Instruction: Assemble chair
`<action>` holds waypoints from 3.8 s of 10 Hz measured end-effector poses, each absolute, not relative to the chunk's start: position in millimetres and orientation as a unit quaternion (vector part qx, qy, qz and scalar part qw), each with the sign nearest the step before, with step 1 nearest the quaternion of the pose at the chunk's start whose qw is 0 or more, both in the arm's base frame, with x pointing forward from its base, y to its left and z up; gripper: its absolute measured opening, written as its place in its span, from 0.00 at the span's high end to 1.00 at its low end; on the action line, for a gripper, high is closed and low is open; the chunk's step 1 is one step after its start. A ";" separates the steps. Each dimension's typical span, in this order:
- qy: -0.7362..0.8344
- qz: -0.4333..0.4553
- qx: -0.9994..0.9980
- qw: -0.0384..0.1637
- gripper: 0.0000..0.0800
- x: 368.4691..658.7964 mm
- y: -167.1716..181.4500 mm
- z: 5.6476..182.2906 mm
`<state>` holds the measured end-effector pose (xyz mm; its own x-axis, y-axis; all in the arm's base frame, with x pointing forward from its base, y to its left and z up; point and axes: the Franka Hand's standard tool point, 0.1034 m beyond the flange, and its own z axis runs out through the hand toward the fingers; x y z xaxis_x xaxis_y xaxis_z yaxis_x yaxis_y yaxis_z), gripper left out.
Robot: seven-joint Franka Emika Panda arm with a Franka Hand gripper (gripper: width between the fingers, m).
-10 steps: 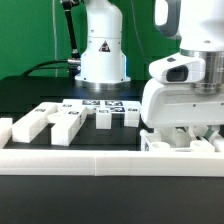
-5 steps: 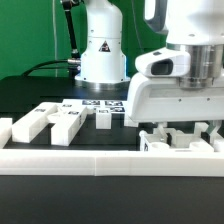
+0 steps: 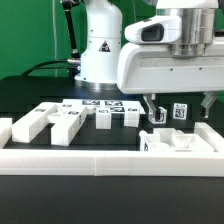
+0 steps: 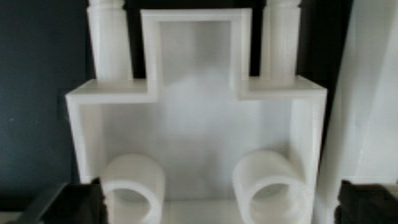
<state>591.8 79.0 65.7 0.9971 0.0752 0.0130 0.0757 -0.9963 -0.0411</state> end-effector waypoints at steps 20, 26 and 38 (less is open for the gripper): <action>0.038 0.173 -0.984 0.023 0.19 468.7 36.0 44.3; 0.034 0.348 -0.936 0.029 0.19 464.3 36.3 38.7; 0.034 0.419 -0.907 0.027 0.19 452.2 35.6 15.3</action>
Offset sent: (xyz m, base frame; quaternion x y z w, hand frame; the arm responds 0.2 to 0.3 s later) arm 0.0000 0.0000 0.0000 0.0000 0.0000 0.0000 1.0000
